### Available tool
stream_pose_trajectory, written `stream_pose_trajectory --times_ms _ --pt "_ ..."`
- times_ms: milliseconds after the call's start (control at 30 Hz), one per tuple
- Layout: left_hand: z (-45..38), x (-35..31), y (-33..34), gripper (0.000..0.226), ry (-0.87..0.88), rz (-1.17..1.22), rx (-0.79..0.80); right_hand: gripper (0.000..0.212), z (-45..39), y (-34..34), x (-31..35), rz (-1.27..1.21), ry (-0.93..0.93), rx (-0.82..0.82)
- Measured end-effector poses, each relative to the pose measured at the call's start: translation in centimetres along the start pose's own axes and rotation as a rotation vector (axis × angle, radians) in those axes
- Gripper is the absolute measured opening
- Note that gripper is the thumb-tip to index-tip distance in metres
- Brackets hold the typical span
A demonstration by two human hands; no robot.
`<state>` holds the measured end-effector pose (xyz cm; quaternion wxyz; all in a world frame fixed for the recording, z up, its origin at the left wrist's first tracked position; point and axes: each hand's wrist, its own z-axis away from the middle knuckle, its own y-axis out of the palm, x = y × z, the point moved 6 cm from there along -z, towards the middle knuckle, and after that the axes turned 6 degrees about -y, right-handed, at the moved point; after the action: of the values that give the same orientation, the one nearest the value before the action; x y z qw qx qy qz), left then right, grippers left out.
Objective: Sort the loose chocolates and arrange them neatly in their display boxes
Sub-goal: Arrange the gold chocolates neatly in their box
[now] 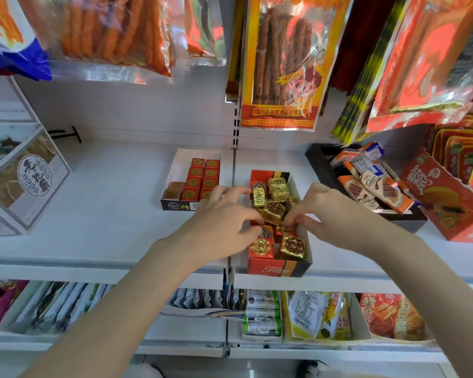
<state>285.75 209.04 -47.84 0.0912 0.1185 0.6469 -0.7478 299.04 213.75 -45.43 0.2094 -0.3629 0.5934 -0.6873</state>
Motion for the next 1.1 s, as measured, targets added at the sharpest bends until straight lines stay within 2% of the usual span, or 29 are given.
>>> stream_pose_trajectory --times_ms 133,300,400,567,733,833,933,1100 --pt "-0.2 0.0 0.4 0.034 -0.004 -0.003 0.031 0.020 -0.5 -0.4 0.7 0.093 -0.015 -0.014" --pt "-0.1 0.0 0.4 0.031 0.007 0.039 0.004 0.032 -1.5 0.6 0.9 0.325 0.017 0.151" --pt "-0.1 0.1 0.2 0.028 0.005 0.079 -0.020 0.027 -2.1 1.3 0.9 0.304 -0.003 0.189" --pt "0.0 -0.1 0.0 0.022 0.058 0.090 -0.087 0.024 -2.0 0.5 -0.4 0.032 -0.007 0.098" --pt "-0.2 0.0 0.2 0.028 0.049 0.055 -0.035 0.021 -0.9 -1.2 -1.7 -0.308 0.055 -0.015" --pt "-0.2 0.1 0.2 0.030 0.043 0.056 -0.036 0.027 -0.6 -1.7 -1.5 -0.569 0.077 -0.108" --pt "-0.1 0.2 -0.2 0.030 0.039 0.083 -0.051 0.034 -0.2 -1.8 -0.2 -0.777 0.030 -0.074" --pt "0.4 0.8 -1.5 0.033 0.038 0.177 -0.123 0.034 -1.0 -0.1 1.1 -0.720 -0.008 0.012"
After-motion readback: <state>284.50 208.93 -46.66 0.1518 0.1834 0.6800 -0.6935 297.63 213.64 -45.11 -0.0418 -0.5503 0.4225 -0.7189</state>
